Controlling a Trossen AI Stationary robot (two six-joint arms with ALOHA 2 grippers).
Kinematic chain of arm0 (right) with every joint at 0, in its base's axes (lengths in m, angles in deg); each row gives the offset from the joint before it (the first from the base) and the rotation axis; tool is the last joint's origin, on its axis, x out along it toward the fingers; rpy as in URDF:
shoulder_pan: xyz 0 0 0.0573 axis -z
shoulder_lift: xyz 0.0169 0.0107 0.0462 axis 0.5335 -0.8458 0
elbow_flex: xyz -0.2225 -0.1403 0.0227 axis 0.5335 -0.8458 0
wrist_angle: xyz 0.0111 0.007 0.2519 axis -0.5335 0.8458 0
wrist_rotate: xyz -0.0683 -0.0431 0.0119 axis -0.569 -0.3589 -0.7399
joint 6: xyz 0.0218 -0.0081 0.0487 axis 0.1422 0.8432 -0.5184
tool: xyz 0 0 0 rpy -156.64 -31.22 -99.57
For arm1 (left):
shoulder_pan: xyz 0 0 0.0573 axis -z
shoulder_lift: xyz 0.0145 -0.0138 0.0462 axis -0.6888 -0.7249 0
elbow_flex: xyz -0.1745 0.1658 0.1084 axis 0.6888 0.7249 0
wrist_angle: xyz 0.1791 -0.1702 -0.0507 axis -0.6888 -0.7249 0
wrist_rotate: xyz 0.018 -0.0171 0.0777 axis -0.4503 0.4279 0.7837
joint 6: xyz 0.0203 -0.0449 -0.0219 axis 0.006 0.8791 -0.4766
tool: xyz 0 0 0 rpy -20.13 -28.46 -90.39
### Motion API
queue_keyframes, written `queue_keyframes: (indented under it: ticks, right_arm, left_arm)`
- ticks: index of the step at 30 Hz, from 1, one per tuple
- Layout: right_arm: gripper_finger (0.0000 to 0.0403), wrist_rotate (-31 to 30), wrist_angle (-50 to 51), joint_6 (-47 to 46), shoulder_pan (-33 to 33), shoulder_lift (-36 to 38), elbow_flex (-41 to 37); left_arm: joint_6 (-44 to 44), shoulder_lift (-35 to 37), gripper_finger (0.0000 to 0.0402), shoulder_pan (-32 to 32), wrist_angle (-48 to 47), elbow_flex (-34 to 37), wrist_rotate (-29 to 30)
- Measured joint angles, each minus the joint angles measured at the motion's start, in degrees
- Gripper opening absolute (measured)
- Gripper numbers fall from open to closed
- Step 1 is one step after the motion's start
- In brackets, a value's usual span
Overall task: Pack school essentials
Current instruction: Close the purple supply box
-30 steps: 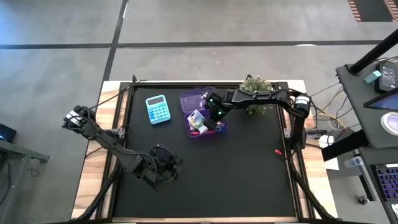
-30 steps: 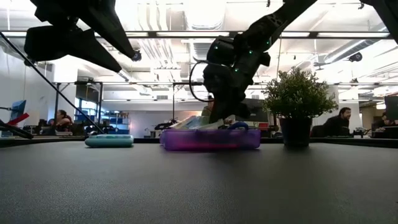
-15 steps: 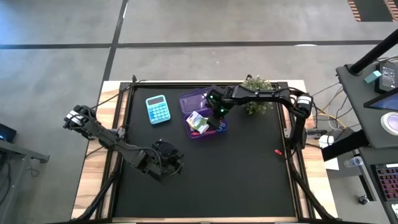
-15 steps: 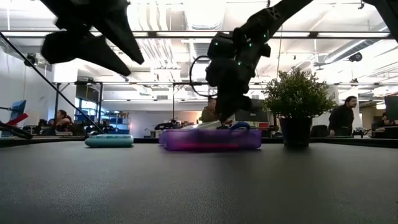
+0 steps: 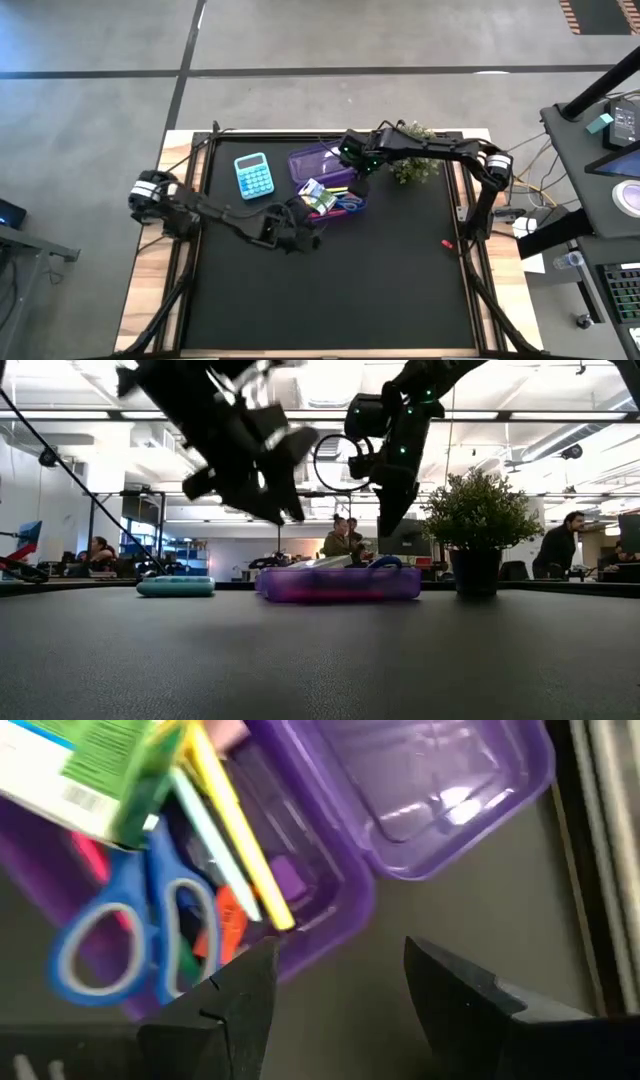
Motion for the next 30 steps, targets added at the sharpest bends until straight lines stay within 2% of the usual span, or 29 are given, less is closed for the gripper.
queue_keyframes:
  ticks: [5, 14, 20, 30]
  right_arm:
    - [0.0207, -0.99, -0.66, 2.94, 2.81, -0.36, -0.04]
    - [0.0208, 0.48, -4.43, 3.61, 9.34, -0.4, -0.09]
    - [0.0208, 1.18, -4.46, 3.61, 10.53, -0.38, -0.09]
    - [0.0208, 11.3, -4.69, -3.2, 9.72, -0.38, -0.09]
  left_arm:
    - [0.19, -2.8, 0.015, -2.95, 2.12, 0.07, -3.03]
    - [2.43, -5.87, 0.015, -2.91, 2.4, 0.49, -7.05]
    - [3.2, -5.18, 0.015, -1.08, -0.15, 0.66, -9.67]
    - [7.04, -0.49, 0.015, 6.13, -10.17, 0.66, -13.78]
